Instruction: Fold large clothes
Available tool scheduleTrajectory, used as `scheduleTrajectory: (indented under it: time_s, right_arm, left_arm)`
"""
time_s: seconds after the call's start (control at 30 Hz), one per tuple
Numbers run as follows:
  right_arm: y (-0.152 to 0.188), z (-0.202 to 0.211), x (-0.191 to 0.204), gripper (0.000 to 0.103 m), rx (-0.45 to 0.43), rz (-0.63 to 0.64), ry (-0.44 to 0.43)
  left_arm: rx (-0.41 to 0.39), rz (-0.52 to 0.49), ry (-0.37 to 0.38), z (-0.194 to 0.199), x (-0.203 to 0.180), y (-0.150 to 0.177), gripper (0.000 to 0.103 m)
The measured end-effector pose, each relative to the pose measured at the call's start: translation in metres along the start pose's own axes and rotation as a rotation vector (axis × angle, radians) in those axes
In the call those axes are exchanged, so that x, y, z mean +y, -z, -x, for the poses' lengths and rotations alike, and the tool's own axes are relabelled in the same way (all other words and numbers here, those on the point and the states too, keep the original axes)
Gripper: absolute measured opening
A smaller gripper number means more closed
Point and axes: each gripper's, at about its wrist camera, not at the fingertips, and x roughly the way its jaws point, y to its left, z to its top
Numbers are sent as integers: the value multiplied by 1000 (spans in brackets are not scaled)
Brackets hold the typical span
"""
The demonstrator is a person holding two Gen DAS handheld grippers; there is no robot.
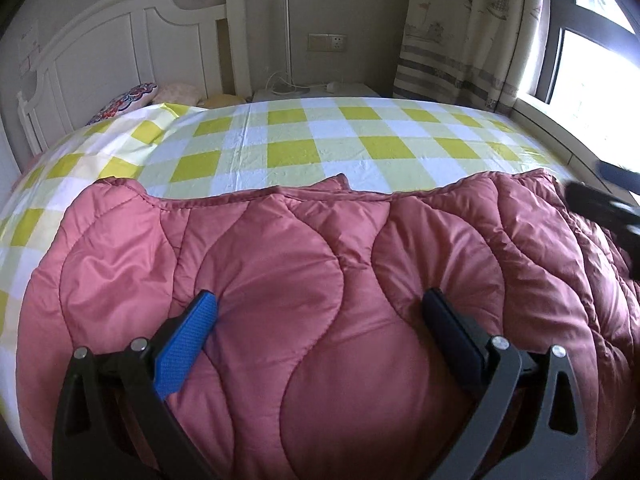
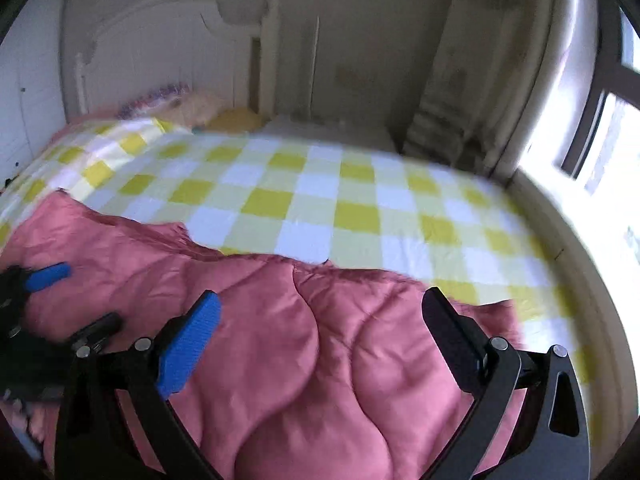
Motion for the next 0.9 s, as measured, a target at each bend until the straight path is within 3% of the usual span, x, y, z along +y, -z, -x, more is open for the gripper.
scheduleTrajectory:
  time_s: [0.07, 0.1, 0.3, 0.47, 0.57, 0.6, 0.67, 0.7, 0.9]
  right_arm:
    - [7, -49, 0, 99, 172, 27, 22]
    - [9, -55, -3, 99, 187, 2, -18]
    - [14, -51, -7, 98, 155, -19, -8]
    - [15, -49, -6, 98, 153, -25, -13]
    - [15, -49, -7, 98, 150, -28, -16]
    - [15, -50, -8, 98, 148, -29, -17]
    - [15, -50, -8, 98, 146, -29, -18]
    - [15, -50, -8, 98, 148, -30, -20]
    - [14, -42, -12, 98, 138, -50, -33]
  left_arm:
    - [-1, 3, 3, 0, 0, 0, 101]
    - [-4, 5, 9, 1, 0, 0, 101]
    - [24, -6, -1, 10, 2, -10, 101]
    - [-30, -104, -191, 14, 20, -39, 101]
    - [60, -55, -239, -13, 56, -41, 101]
    - [84, -28, -241, -19, 66, -38, 101]
    - [109, 73, -142, -28, 88, -32, 101]
    - [105, 84, -134, -26, 90, -30, 101]
    - [80, 18, -214, -23, 75, -26, 101]
